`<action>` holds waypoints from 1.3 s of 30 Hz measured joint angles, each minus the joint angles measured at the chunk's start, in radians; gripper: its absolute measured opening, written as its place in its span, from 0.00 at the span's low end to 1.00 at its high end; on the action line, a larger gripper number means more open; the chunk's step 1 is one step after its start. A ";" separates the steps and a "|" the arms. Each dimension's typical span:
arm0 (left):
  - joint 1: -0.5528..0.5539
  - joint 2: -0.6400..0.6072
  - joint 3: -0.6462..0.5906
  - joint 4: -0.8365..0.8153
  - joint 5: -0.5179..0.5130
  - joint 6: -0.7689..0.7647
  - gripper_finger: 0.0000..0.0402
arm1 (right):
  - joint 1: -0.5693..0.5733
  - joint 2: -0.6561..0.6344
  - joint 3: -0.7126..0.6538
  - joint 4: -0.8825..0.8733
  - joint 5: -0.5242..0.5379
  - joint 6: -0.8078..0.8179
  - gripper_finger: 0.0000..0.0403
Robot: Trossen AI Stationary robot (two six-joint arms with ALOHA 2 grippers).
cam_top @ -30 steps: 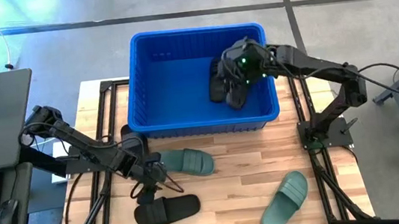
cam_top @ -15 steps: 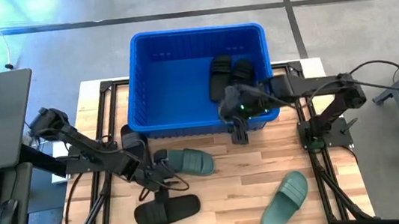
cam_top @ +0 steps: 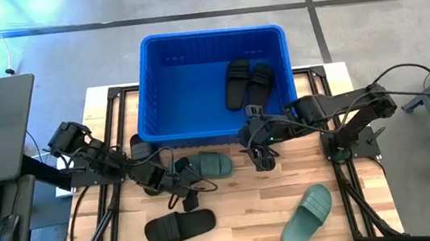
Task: Pick and place slides into bin
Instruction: Put the green slipper into the blue bin
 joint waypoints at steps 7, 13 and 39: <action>-0.017 -0.009 0.001 -0.004 0.082 -0.001 0.42 | 0.006 0.000 0.000 -0.027 0.000 0.000 0.47; -0.012 -0.017 0.001 -0.028 -0.060 -0.001 0.42 | 0.005 0.000 0.000 -0.031 0.001 -0.006 0.47; -0.014 -0.016 0.016 -0.183 -0.179 -0.054 0.42 | 0.005 0.000 0.000 -0.040 0.029 -0.008 0.47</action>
